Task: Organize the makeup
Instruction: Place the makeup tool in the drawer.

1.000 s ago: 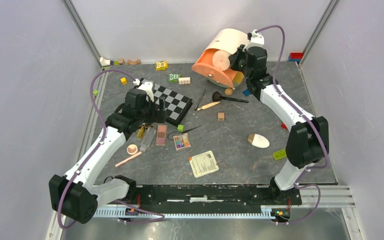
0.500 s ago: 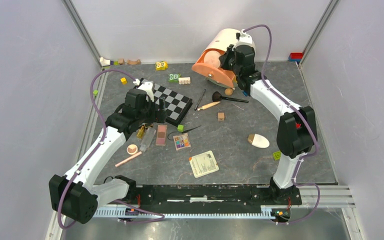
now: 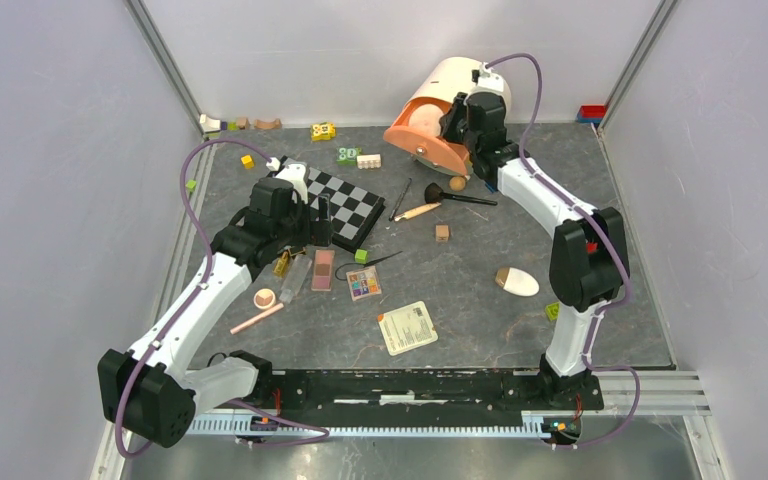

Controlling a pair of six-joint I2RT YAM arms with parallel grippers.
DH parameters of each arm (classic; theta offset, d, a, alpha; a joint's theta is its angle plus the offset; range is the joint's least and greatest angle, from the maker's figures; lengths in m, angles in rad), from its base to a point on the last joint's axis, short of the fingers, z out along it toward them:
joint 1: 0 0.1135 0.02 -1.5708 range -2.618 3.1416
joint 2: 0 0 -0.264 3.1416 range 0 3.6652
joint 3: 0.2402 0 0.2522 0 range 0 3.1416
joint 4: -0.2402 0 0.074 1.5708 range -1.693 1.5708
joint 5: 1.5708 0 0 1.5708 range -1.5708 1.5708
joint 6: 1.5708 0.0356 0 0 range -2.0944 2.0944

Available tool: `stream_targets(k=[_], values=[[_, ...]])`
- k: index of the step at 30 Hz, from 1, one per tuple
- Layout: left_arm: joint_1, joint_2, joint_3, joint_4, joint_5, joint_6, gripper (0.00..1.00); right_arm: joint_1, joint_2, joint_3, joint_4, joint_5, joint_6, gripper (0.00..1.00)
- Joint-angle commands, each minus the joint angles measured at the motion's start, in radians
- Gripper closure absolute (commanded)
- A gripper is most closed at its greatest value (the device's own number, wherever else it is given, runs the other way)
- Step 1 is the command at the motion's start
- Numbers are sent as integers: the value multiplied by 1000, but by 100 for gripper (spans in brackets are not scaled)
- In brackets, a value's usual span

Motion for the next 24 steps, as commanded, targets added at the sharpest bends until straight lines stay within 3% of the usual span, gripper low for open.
stream_targets(k=[1, 7, 13, 19, 24], values=[[4, -19, -4, 29, 2, 30, 0, 5, 3, 78, -1, -16, 10, 74], [5, -18, -4, 29, 4, 30, 0, 5, -14, 132, -24, -36, 18, 57], [6, -18, -3, 29, 5, 30, 0, 5, -82, 115, -30, -28, -6, 55], [5, -20, -3, 27, 8, 28, 0, 3, -240, -44, 11, 25, -87, 54], [5, -18, -4, 27, 12, 27, 0, -14, -396, -237, 9, 151, -113, 44]])
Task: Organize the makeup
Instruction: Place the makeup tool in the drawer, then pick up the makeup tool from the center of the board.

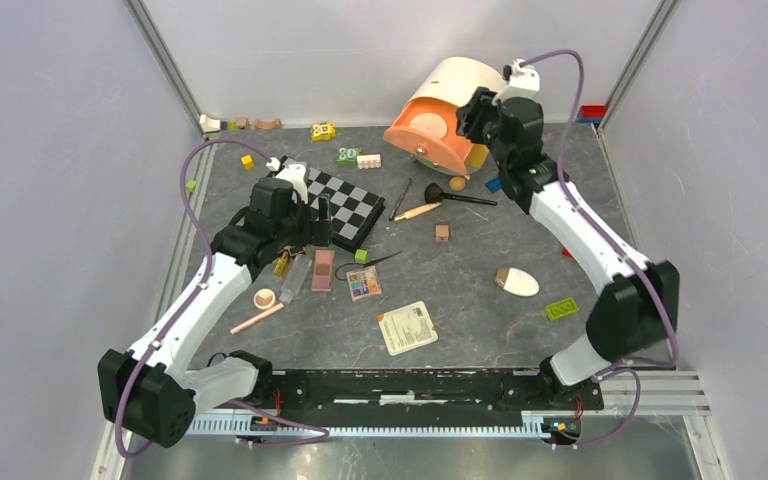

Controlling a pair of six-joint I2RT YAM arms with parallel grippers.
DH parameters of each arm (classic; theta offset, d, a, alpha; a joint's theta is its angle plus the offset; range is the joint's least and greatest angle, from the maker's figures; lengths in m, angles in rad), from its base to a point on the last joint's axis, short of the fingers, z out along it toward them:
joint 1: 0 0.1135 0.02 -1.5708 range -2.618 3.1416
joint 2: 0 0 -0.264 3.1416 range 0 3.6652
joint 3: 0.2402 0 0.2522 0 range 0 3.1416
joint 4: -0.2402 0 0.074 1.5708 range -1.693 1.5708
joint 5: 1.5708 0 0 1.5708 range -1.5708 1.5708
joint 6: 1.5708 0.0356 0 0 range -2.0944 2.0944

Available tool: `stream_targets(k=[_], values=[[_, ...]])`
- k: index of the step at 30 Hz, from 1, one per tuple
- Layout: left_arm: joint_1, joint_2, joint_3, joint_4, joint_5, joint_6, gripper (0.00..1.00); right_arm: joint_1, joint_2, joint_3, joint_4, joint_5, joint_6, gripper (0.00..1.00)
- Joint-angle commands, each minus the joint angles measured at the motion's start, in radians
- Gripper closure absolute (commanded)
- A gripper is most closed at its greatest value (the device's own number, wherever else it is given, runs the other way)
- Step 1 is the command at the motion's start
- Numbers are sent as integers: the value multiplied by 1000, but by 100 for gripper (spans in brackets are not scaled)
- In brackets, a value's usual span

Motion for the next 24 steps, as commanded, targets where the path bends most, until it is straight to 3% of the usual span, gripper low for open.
stream_targets(k=[1, 5, 12, 19, 24], values=[[4, -18, -4, 27, 10, 27, 0, -23, -152, -151, 35, 144, -37, 43], [4, -18, -4, 27, 15, 26, 0, -93, -248, -342, 74, 162, 23, 41], [5, -16, -4, 28, 15, 25, 0, -210, -275, -595, 157, 33, 110, 38], [4, -9, -4, 28, 19, 22, 0, -210, -75, -593, 326, -234, 145, 28], [4, -9, -4, 27, 18, 23, 0, -211, 53, -582, 476, -292, 219, 28]])
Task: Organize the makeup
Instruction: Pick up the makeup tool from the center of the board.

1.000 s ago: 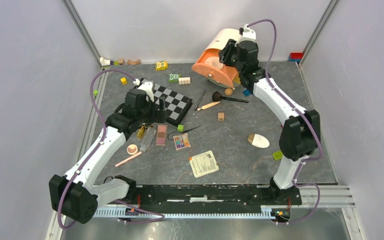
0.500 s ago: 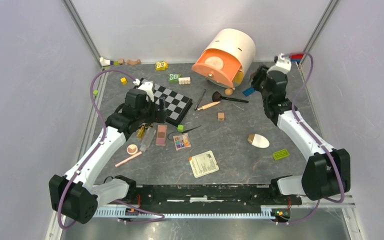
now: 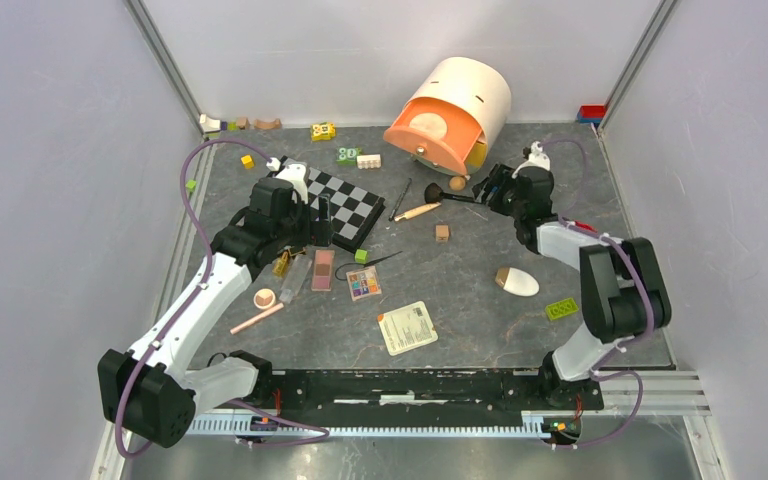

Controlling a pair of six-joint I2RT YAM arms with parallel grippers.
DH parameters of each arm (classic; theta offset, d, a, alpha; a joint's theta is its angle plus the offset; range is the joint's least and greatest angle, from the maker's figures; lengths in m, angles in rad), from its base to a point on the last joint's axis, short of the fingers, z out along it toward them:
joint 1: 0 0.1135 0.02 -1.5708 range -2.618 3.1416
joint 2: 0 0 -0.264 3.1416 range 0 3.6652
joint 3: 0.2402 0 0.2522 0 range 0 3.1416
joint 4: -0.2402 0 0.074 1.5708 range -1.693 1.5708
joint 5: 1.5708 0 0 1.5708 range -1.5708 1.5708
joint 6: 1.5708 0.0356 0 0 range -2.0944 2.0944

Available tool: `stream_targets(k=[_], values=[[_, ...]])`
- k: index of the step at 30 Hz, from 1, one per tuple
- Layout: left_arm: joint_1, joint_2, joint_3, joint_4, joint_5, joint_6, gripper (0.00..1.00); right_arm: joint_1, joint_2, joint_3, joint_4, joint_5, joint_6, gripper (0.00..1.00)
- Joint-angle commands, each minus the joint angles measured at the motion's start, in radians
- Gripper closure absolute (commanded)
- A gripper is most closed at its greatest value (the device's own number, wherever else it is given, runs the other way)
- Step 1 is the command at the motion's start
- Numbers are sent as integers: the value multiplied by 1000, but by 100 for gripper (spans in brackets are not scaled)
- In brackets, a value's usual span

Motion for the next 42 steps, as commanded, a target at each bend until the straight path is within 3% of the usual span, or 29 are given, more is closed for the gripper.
stream_targets(k=[1, 11, 26, 42], values=[[4, -9, -4, 27, 14, 24, 0, -1, 93, 31, 214, -104, 81, 28], [4, -8, -4, 27, 19, 24, 0, 0, 265, 81, 400, -121, 190, 33], [5, -9, -4, 27, 23, 24, 0, 0, 443, 159, 470, -115, 285, 36], [4, -6, -2, 28, 30, 25, 0, 14, 533, 245, 433, -133, 305, 43]])
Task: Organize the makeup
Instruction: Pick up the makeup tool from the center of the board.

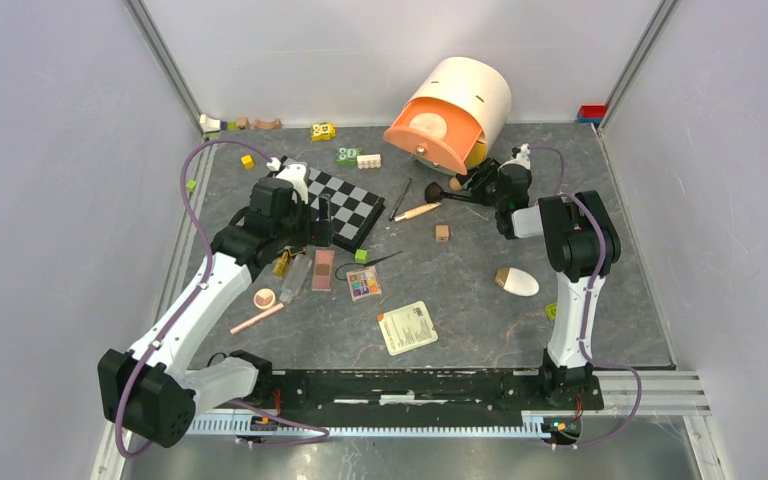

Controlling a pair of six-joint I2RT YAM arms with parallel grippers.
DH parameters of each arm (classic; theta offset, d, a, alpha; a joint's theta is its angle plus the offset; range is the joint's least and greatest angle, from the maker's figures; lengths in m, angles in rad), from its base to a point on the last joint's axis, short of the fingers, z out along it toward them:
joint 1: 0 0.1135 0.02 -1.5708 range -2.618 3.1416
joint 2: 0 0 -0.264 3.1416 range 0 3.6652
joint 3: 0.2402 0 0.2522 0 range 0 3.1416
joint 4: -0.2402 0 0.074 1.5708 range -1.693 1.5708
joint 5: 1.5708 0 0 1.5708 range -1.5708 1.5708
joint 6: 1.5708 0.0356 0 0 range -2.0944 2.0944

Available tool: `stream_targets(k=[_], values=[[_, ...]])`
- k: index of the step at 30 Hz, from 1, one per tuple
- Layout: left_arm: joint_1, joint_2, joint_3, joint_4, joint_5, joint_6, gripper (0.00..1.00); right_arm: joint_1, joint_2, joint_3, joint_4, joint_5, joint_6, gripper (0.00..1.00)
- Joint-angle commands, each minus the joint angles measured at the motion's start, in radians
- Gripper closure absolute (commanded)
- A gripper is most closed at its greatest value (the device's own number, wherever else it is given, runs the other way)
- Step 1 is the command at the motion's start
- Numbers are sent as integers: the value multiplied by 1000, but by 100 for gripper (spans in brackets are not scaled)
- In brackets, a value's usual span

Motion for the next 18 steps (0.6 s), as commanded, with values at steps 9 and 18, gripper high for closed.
stream_targets(k=[9, 18], values=[[5, -7, -2, 29, 24, 25, 0, 13, 12, 24, 55, -46, 3, 68], [5, -8, -1, 28, 26, 25, 0, 13, -80, -28, 59, -68, -38, 79]])
